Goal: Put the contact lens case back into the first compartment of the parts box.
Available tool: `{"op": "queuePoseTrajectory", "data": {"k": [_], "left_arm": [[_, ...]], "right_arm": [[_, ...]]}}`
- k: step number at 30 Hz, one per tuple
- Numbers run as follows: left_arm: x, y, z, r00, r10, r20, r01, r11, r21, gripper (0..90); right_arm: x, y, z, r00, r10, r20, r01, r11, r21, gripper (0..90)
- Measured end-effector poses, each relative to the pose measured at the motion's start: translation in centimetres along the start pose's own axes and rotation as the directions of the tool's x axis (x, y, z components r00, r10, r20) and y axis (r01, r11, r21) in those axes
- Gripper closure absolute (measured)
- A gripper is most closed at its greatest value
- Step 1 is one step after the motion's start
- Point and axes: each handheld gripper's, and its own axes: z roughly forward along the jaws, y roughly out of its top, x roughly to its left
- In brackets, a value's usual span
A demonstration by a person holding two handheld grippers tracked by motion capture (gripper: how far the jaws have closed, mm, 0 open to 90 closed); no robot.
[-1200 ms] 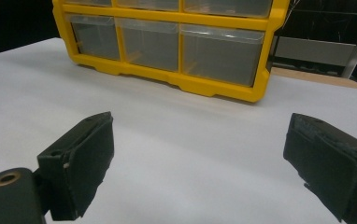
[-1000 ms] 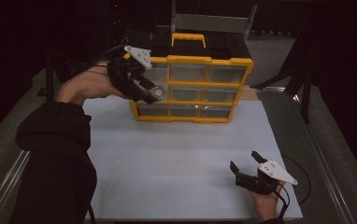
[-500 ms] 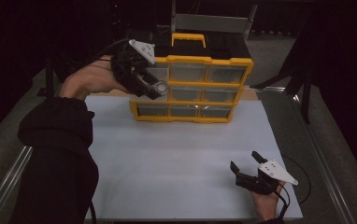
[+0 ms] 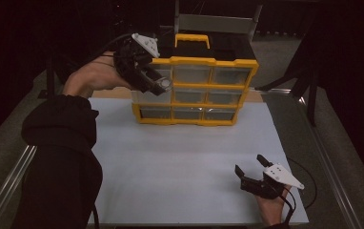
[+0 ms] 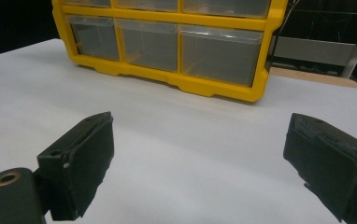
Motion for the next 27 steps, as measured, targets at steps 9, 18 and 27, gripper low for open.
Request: {"op": "queuePoseTrajectory", "data": {"k": [9,18,27], "left_arm": [[0.8,0.1,0.1,0.9998,-0.01,-0.017,0.01,0.9999,0.01,49.8],[1.4,0.3,0.3,0.9991,-0.025,-0.034,0.025,0.9996,0.014,49.8],[2.0,0.0,0.3,0.9961,-0.035,-0.081,0.036,0.9993,0.009,49.8]], "right_arm": [[-0.2,-0.1,-0.1,1.0,0.006,0.005,-0.006,1.0,0.0,8.6],[-0.3,-0.1,-0.2,0.9999,0.013,0.007,-0.013,1.0,-0.002,8.6],[-0.4,-0.1,-0.2,0.9999,0.012,0.008,-0.012,1.0,0.0,8.6]]}}
